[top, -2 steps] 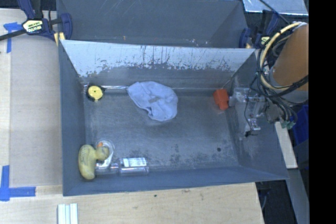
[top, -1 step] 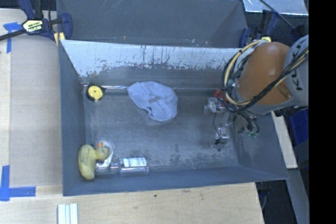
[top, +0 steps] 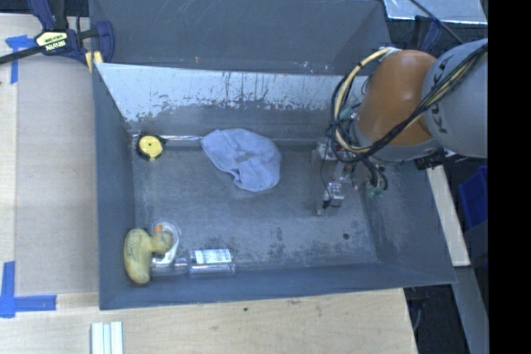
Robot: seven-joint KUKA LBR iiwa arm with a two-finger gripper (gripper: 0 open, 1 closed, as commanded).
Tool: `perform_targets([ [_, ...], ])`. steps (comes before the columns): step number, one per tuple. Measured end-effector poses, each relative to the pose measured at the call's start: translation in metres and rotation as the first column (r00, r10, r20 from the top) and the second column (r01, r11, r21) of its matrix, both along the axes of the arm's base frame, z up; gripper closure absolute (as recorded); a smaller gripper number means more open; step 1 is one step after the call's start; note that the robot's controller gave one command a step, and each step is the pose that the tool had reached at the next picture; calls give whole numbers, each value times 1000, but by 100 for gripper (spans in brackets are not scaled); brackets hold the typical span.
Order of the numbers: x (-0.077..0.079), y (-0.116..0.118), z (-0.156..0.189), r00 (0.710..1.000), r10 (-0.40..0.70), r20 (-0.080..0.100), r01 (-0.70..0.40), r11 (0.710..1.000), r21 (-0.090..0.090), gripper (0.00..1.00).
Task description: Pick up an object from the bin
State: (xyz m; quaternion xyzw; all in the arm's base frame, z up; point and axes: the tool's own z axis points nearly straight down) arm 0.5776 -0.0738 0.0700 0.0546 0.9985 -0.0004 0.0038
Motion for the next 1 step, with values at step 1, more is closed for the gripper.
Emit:
perform_targets([
  [1, 40, 14, 16, 963, 269, 0, -269, 963, -1, 0],
])
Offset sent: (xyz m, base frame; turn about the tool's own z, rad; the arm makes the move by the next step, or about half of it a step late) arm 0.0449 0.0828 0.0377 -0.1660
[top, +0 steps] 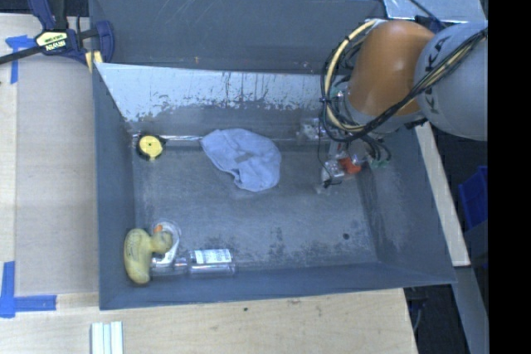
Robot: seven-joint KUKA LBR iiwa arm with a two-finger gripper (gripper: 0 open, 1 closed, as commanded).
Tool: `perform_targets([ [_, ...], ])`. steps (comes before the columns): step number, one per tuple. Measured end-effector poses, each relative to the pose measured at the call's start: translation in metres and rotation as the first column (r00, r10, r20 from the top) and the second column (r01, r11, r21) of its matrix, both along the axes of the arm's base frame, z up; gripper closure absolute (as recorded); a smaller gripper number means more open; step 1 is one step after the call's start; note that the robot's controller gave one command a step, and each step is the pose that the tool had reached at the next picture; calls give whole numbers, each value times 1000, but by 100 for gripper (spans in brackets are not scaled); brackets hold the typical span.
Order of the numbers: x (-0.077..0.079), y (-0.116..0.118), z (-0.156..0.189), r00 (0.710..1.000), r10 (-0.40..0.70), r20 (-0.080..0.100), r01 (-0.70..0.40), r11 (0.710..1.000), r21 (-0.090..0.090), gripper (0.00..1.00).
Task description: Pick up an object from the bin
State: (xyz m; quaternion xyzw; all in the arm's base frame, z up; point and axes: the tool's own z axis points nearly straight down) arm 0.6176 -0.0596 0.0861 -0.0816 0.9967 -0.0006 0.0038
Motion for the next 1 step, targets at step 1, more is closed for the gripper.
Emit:
perform_targets([
  [1, 6, 74, 23, 995, -101, 7, 101, 995, 5, 0],
])
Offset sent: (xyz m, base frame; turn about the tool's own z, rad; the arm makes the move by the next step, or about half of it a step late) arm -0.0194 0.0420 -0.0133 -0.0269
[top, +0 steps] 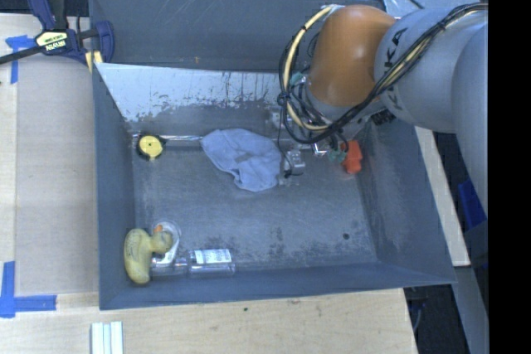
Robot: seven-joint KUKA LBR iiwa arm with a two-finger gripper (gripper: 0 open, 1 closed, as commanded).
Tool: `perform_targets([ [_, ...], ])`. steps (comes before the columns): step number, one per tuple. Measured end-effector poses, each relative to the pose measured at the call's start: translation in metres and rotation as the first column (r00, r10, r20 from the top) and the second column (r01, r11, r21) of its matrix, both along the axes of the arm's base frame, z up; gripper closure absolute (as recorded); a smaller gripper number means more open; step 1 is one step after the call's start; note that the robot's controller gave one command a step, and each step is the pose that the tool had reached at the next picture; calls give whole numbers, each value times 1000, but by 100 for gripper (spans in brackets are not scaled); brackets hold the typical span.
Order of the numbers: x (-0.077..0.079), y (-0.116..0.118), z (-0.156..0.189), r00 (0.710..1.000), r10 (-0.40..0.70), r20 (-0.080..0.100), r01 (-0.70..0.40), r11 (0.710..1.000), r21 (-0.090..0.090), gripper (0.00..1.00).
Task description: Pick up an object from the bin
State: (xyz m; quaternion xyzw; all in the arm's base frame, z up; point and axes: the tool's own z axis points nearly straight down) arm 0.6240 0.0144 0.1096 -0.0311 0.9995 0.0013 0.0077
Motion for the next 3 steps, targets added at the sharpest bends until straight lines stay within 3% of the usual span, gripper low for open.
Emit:
perform_targets([
  [1, -22, -29, -33, 994, 112, -4, -112, 994, -5, 0],
  [2, -18, -18, -32, 986, 163, 10, -163, 987, -3, 100],
  [3, -18, -18, -32, 986, 164, 10, -164, 986, -4, 100],
])
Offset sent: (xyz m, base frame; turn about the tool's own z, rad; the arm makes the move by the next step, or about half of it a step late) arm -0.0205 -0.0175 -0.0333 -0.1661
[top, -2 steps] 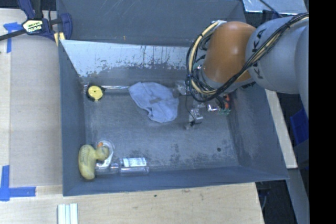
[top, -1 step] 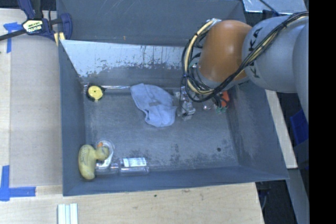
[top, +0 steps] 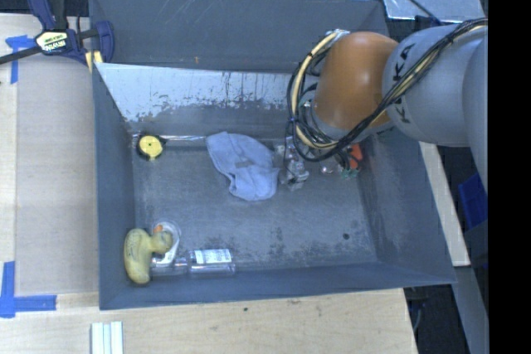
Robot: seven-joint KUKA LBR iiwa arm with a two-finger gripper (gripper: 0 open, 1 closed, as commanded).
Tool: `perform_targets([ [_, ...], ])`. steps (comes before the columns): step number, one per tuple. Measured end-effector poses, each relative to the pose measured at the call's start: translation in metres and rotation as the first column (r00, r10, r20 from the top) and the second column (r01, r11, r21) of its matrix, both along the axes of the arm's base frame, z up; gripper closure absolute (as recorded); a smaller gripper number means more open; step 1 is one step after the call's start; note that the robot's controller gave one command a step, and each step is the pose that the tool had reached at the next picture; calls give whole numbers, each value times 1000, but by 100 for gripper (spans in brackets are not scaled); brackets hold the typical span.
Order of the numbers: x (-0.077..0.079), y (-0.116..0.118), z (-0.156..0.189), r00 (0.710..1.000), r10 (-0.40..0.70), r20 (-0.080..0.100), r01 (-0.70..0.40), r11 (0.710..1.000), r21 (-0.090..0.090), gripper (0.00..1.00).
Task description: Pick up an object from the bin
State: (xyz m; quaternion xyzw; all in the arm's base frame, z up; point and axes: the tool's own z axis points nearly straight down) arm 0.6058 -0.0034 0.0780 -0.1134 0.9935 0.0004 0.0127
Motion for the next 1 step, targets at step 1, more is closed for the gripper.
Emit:
perform_targets([
  [1, 8, 13, 83, 1000, -7, -2, 7, 1000, 0, 100],
])
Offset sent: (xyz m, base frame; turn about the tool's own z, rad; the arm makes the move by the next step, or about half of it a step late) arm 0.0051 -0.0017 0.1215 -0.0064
